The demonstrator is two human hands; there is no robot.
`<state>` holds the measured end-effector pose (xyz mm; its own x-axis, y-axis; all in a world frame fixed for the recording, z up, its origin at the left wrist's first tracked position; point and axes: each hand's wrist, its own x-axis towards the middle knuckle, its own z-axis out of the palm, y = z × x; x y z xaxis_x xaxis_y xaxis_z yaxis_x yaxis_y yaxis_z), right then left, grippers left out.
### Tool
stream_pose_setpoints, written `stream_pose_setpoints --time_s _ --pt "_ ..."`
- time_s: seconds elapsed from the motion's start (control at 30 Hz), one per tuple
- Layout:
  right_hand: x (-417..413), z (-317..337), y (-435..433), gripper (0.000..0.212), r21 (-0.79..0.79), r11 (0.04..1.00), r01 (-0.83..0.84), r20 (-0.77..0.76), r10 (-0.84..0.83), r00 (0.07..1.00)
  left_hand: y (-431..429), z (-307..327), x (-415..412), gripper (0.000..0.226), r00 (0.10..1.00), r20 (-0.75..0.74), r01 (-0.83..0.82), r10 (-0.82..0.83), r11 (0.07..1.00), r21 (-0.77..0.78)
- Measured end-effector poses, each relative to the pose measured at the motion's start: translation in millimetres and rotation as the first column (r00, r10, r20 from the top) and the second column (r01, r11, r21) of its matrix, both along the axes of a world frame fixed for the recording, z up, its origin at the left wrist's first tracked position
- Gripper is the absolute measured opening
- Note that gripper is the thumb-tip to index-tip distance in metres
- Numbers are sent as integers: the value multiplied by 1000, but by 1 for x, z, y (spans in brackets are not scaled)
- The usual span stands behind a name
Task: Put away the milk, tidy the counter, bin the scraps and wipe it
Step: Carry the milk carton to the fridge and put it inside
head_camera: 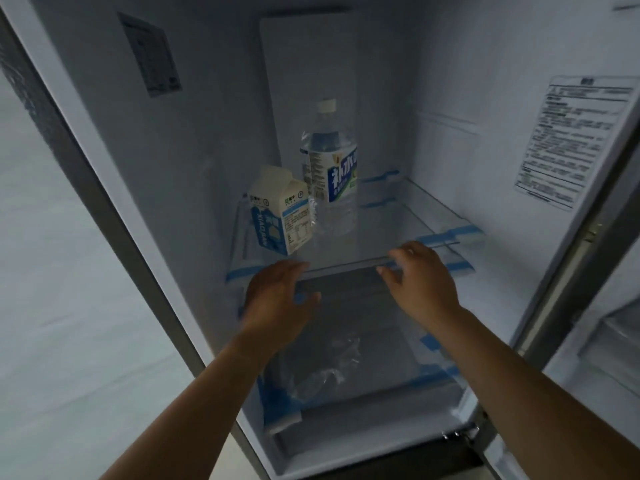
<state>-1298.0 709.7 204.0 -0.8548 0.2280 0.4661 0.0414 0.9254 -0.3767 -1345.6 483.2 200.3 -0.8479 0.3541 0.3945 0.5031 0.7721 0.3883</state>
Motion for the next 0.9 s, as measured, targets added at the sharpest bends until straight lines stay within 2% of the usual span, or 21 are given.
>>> stream_pose_setpoints --time_s 0.07,0.17,0.37,0.5,0.63,0.73,0.83,0.9 --pt "20 6 -4 40 24 999 34 -2 -33 999 -3 -4 -3 58 998 -27 59 -61 994 -88" --pt "58 23 -10 44 74 990 118 -37 -116 993 -3 -2 -6 60 988 -38 143 -149 982 -123" --pt "165 66 -20 40 182 898 401 -149 -378 914 22 12 9 60 915 -59 394 -399 916 -82" --pt "243 74 -22 39 240 750 617 -150 -599 786 65 28 44 56 772 -84 633 -630 773 26" --pt "317 67 -18 47 212 584 783 -46 -795 605 111 38 100 54 506 -126 862 -853 504 53" --pt "360 66 -10 50 168 492 854 61 -870 489 141 47 146 55 329 -144 944 -934 329 23" --pt "390 64 -3 49 191 447 874 132 -894 428 166 52 181 55 251 -183 965 -951 260 -29" --pt "405 61 -1 49 213 469 857 148 -883 446 178 50 195 57 263 -190 954 -946 285 -98"
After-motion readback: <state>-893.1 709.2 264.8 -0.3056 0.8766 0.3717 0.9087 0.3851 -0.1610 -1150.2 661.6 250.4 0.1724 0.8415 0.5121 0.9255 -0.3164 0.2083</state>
